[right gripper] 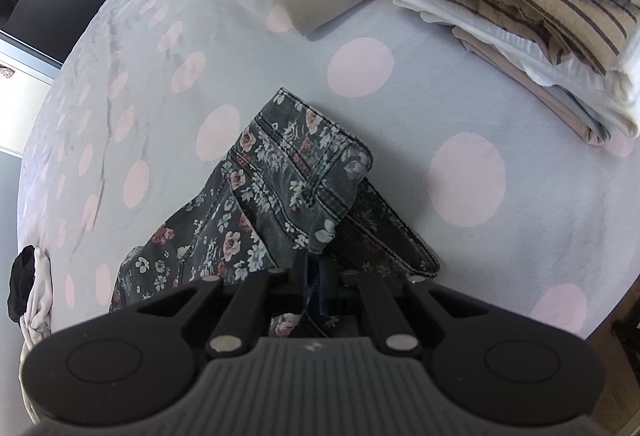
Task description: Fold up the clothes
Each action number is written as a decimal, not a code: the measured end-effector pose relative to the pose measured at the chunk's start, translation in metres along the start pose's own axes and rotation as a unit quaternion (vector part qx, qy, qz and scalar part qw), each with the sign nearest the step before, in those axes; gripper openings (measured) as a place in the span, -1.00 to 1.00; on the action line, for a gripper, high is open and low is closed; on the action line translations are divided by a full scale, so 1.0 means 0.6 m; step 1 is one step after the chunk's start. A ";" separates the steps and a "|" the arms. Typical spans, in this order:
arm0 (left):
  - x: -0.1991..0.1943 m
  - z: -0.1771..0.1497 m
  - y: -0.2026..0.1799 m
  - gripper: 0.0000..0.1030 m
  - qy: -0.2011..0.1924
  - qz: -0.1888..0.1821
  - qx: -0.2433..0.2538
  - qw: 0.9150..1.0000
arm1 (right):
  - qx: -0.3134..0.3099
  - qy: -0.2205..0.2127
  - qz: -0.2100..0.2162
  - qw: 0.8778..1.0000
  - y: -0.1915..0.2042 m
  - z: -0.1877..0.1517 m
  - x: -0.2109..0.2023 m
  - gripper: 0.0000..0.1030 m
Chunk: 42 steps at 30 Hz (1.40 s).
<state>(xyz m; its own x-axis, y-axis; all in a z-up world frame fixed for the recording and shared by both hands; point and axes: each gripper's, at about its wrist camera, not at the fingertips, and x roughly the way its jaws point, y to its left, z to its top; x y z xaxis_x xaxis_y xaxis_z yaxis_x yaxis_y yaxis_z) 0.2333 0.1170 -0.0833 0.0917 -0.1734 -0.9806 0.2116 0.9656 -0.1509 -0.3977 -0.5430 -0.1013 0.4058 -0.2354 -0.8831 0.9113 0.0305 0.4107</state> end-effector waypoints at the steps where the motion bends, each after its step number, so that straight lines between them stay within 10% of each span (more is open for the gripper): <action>1: 0.007 -0.007 -0.003 -0.14 0.006 0.017 0.010 1.000 | 0.000 0.000 0.000 1.000 0.000 0.000 0.000 -0.88; 12: 0.045 -0.030 -0.015 -0.13 -0.039 0.002 0.076 0.996 | -0.006 -0.003 -0.002 1.000 0.004 -0.002 0.001 -0.88; 15: 0.037 -0.033 -0.031 -0.59 -0.056 0.022 0.097 0.993 | -0.005 -0.004 -0.002 1.000 0.005 -0.004 -0.001 -0.88; 26: -0.113 0.009 -0.089 -0.74 -0.179 0.028 0.155 0.971 | 0.003 -0.003 0.010 1.000 0.000 -0.002 -0.022 -0.89; 33: -0.084 0.086 -0.156 -0.74 -0.150 0.094 0.211 0.961 | -0.018 -0.028 0.014 0.999 -0.005 -0.017 -0.076 -0.90; 42: 0.023 0.097 -0.136 -0.75 -0.088 0.162 0.226 0.957 | -0.015 0.061 -0.056 0.996 -0.048 -0.076 0.026 -0.90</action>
<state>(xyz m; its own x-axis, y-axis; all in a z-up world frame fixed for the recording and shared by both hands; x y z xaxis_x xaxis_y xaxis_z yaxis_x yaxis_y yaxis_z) 0.2743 0.0247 -0.0774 0.3773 0.0534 -0.9246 0.5390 0.7991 0.2661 -0.4144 -0.5035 -0.1370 0.3060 -0.1199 -0.9445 0.9520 0.0410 0.3032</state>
